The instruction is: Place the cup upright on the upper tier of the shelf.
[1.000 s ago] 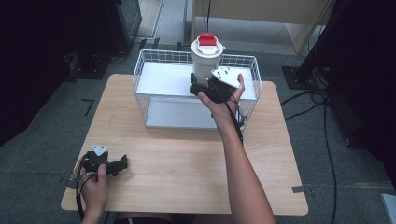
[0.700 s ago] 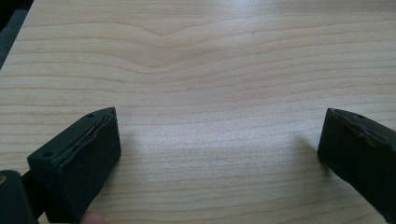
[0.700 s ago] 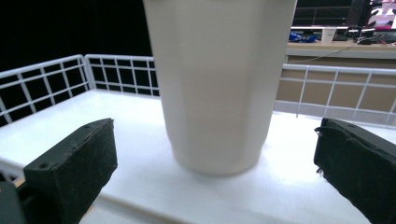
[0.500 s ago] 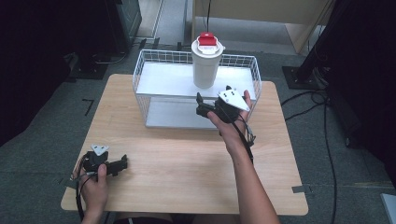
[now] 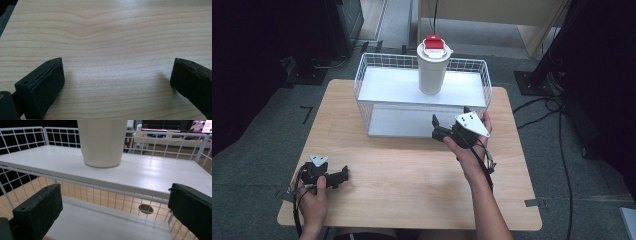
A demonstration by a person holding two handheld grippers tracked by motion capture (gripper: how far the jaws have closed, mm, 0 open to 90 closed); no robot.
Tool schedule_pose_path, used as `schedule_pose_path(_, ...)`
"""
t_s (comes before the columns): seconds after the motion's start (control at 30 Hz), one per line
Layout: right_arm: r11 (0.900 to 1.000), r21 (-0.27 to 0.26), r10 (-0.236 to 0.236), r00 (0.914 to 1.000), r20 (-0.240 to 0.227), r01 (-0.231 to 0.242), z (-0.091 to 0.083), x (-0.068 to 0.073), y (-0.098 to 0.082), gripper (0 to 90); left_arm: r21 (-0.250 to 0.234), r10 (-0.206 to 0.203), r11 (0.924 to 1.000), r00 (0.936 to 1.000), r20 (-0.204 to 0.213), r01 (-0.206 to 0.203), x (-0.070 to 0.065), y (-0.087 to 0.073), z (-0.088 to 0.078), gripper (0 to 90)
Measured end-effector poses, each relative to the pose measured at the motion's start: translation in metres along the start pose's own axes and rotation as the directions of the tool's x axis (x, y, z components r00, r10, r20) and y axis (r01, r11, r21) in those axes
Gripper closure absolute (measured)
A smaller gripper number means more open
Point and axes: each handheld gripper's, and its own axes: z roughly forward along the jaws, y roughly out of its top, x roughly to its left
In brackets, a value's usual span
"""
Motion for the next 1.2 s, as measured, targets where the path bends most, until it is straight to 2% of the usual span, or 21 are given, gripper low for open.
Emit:
schedule_pose_path(0.57,0.999,0.047,0.017,0.9983,0.056,-0.020,-0.027,-0.033,-0.041,0.0,0.001,0.002,1.0000,1.0000,0.000,-0.002,0.000,0.000,0.000,0.0)
schedule_pose_path(0.63,0.998,0.056,0.022,0.9965,0.081,-0.027,-0.030,-0.038,-0.048,0.0,0.001,0.002,1.0000,1.0000,0.000,-0.002,0.000,0.000,0.000,0.0)
schedule_pose_path(0.97,0.995,0.094,0.027,0.9926,0.119,-0.038,-0.043,-0.056,-0.069,0.0,0.001,0.002,1.0000,1.0000,0.000,-0.002,0.000,0.000,0.000,0.0)
schedule_pose_path(1.2,0.991,0.127,0.029,0.9862,0.163,-0.050,-0.054,-0.072,-0.088,0.0,0.000,0.001,1.0000,1.0000,0.001,-0.001,0.000,0.000,0.000,0.0)
